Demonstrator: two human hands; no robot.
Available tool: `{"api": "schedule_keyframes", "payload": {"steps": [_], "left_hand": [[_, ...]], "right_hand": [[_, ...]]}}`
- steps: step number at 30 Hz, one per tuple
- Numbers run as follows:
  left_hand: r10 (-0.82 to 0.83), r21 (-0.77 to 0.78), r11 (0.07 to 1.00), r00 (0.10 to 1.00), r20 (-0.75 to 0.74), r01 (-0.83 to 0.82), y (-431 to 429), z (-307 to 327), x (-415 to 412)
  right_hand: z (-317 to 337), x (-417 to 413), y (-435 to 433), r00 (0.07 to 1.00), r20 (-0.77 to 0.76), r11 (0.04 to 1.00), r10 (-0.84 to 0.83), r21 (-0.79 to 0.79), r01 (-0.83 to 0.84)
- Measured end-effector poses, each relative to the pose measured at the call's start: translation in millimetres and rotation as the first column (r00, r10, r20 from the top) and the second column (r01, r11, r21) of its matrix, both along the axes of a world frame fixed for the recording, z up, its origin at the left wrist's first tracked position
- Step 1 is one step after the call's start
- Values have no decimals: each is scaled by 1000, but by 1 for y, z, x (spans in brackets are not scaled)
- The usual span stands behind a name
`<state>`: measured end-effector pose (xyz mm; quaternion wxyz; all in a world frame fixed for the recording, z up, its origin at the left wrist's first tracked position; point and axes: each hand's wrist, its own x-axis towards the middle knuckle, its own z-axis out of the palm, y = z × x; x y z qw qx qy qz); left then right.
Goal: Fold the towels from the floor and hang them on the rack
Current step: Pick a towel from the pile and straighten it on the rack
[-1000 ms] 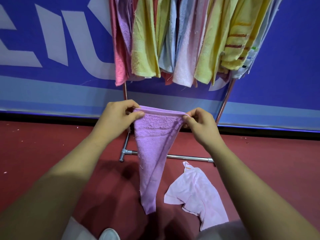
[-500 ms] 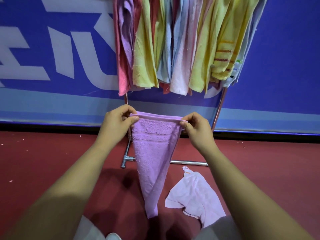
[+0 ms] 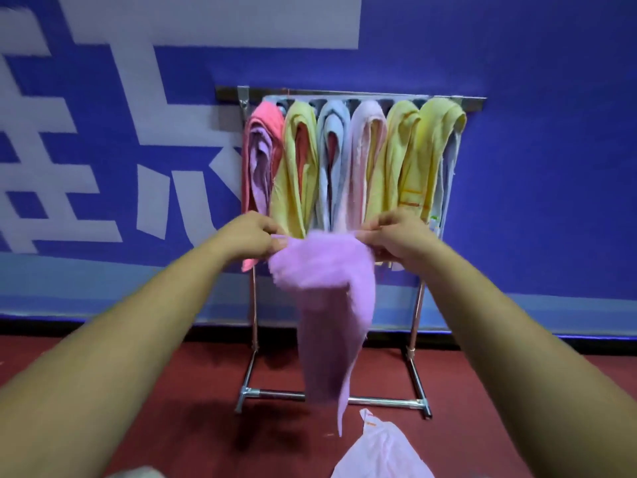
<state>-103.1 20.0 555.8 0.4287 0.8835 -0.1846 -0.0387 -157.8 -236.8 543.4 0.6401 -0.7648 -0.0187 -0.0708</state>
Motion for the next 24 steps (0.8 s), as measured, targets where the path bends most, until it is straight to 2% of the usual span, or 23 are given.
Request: {"api": "schedule_keyframes", "payload": {"steps": [1, 2, 4, 7, 12, 14, 16, 18, 19, 22, 24], "left_hand": [[76, 108, 990, 991, 106, -87, -1, 1, 3], [121, 89, 987, 982, 146, -135, -2, 5, 4], [154, -35, 988, 966, 208, -150, -6, 16, 4], [170, -24, 985, 919, 356, -173, -11, 33, -3], [175, -11, 982, 898, 404, -186, -19, 42, -8], [127, 11, 990, 934, 333, -139, -18, 46, -7], [-36, -59, 997, 993, 113, 43, -14, 49, -9], [-277, -181, 949, 957, -89, 258, -9, 51, -14], [-375, -212, 915, 918, -130, 343, -8, 51, -15], [-545, -211, 829, 832, -103, 518, -8, 58, -23], [-558, -100, 828, 828, -56, 551, -11, 64, -30]], "right_hand": [[-1, 6, -2, 981, 47, 969, -186, -156, 191], [0, 10, -2, 955, 91, 941, -283, -168, 294], [10, 12, -2, 932, 183, 939, -312, -91, 332], [24, 14, -11, 918, 277, 944, -285, -87, 319], [25, 19, -18, 884, 290, 891, -367, -163, 424], [29, 17, -18, 876, 292, 891, -383, -134, 434], [34, 12, -18, 878, 290, 900, -381, -101, 424], [38, 6, -17, 890, 279, 916, -361, -72, 394], [39, 3, -18, 900, 268, 926, -343, -61, 371], [41, -1, -18, 929, 220, 950, -297, -35, 311], [41, -1, -19, 942, 183, 957, -282, -12, 289]]}}
